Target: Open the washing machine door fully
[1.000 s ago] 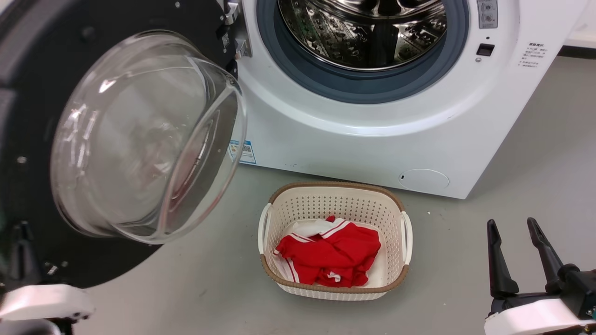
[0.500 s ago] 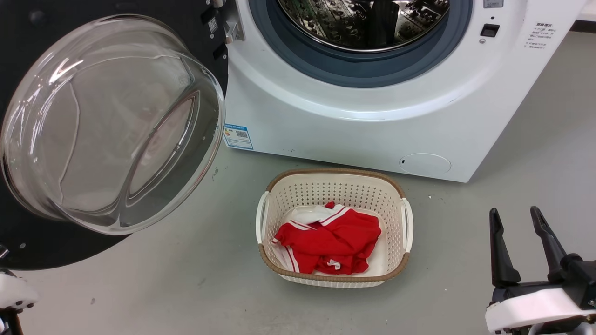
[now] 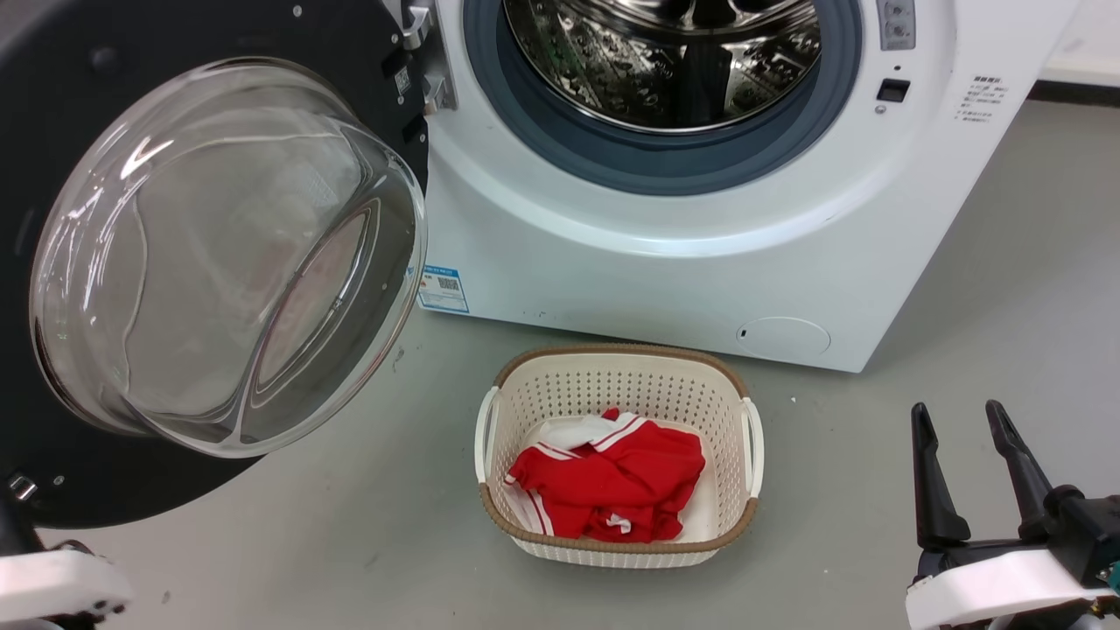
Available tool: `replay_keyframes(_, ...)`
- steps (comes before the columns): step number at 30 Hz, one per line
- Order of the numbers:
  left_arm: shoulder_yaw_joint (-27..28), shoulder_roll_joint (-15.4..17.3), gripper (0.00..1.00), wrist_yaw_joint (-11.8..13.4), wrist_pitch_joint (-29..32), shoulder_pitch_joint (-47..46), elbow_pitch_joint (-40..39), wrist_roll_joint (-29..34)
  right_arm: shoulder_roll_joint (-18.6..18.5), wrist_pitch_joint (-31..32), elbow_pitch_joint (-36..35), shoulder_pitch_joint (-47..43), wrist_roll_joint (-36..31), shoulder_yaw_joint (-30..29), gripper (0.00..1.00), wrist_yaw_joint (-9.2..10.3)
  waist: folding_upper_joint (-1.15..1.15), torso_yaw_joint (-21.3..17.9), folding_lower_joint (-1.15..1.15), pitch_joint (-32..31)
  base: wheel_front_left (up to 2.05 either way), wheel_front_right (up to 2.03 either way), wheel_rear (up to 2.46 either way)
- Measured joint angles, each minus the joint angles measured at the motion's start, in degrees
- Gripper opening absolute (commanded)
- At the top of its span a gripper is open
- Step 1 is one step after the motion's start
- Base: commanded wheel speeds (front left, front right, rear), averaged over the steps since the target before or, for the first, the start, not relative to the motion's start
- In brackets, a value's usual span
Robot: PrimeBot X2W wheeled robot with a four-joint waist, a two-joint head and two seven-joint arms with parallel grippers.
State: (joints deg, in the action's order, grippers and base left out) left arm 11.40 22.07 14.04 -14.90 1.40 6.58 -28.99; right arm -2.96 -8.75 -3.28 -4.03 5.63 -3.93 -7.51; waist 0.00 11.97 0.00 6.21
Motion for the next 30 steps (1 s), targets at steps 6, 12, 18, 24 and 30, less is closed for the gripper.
replay_keyframes(6,-4.4,-2.9,0.0,-0.3,0.0,3.9,-4.1,3.3,0.0,-0.3,0.6,-0.6,0.6,0.3,1.0,0.01,0.0,-0.4,-0.01,-2.1,0.0,0.0,0.0)
replay_keyframes(12,-10.3,-6.0,0.0,-0.4,0.0,4.8,-7.3,5.7,0.0,-0.5,0.7,-0.7,0.7,0.4,1.0,0.01,0.0,-1.8,-0.01,-3.0,0.0,0.0,0.0)
replay_keyframes(18,-16.1,-7.2,0.0,-1.0,1.4,4.6,-9.6,8.3,0.0,-0.5,0.8,-0.8,0.5,0.6,1.0,0.01,0.0,-4.0,-0.01,-3.9,0.0,0.0,0.0)
replay_keyframes(24,-21.1,-8.2,0.0,-3.5,1.6,1.4,-7.7,10.2,0.0,-0.5,0.8,-1.2,0.3,0.6,1.0,0.0,0.0,-6.4,-0.01,-5.5,0.0,0.0,0.0)
replay_keyframes(30,-24.2,-10.1,0.0,-5.5,1.1,-2.4,-3.4,10.7,0.0,-0.3,0.4,-1.6,-0.4,0.8,1.0,0.0,0.0,-9.1,-0.01,-6.6,0.0,0.0,0.0)
